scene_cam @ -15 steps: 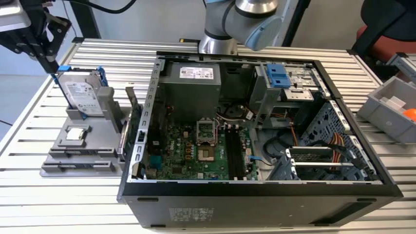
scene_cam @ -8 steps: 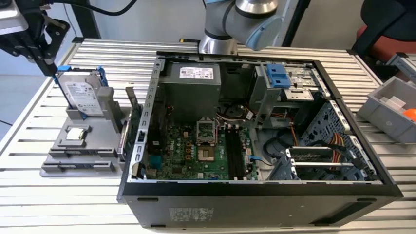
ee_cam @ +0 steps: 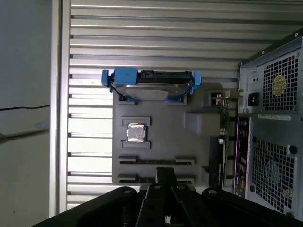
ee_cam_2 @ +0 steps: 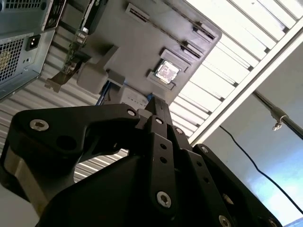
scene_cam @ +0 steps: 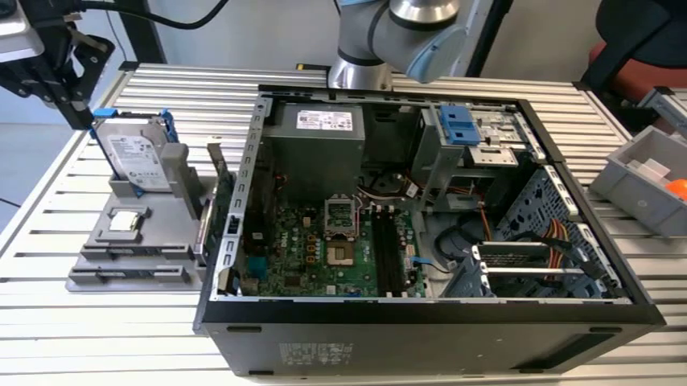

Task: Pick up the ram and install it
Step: 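Reach for the ram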

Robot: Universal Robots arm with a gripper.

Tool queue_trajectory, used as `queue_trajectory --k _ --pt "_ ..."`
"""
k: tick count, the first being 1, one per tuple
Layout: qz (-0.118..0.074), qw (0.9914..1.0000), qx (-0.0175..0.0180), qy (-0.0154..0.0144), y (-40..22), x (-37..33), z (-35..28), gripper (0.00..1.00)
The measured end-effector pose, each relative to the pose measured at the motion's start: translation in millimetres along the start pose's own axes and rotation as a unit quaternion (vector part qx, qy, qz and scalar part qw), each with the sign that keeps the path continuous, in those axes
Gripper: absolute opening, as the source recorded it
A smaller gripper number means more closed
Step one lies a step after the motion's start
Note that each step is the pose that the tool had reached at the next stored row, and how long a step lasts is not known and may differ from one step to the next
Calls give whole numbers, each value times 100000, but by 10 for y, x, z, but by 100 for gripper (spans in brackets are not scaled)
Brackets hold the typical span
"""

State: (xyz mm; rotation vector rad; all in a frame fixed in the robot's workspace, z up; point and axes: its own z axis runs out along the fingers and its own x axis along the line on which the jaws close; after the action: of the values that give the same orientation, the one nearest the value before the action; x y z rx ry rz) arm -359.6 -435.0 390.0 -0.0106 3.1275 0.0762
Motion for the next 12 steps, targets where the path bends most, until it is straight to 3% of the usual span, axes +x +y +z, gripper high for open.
queue_trajectory --k 12 --pt "1 100000 -4 44 -66 -15 -2 0"
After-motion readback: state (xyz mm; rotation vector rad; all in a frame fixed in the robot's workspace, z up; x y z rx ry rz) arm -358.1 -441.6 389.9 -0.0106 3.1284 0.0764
